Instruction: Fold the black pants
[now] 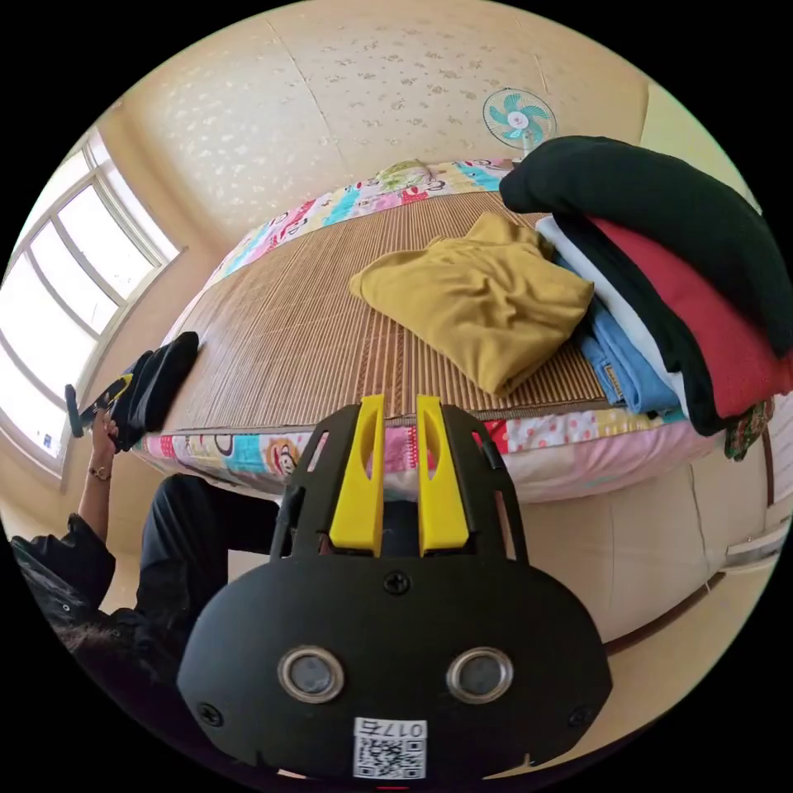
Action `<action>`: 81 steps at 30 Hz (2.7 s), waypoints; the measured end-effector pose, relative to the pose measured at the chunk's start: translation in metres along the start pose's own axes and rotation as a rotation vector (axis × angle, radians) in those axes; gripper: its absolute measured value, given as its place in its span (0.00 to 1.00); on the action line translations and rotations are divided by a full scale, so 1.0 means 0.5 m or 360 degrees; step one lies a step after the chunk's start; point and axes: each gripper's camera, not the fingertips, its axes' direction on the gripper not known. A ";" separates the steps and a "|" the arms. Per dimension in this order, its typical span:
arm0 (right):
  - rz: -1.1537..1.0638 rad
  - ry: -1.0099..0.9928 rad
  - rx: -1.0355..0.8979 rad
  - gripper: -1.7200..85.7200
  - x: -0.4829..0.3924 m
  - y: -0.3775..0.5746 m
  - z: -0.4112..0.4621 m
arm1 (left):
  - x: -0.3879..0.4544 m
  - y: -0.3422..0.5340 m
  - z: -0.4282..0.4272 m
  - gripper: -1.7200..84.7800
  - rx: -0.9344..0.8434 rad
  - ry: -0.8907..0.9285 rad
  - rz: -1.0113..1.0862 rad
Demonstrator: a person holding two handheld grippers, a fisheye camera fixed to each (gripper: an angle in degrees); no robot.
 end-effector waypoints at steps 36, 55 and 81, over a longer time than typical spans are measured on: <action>-0.0501 -0.0860 -0.0291 0.16 -0.124 0.215 -0.013 | 0.206 0.135 -0.027 0.08 -0.0272 0.0253 0.0099; -0.0573 -0.0784 0.0061 0.20 0.018 0.193 0.386 | 0.313 0.223 0.030 0.08 -0.0254 -0.0155 0.0015; -0.0345 -0.0511 -0.0369 0.26 0.088 0.011 0.474 | 0.232 0.283 0.058 0.08 -0.0176 -0.0055 -0.0023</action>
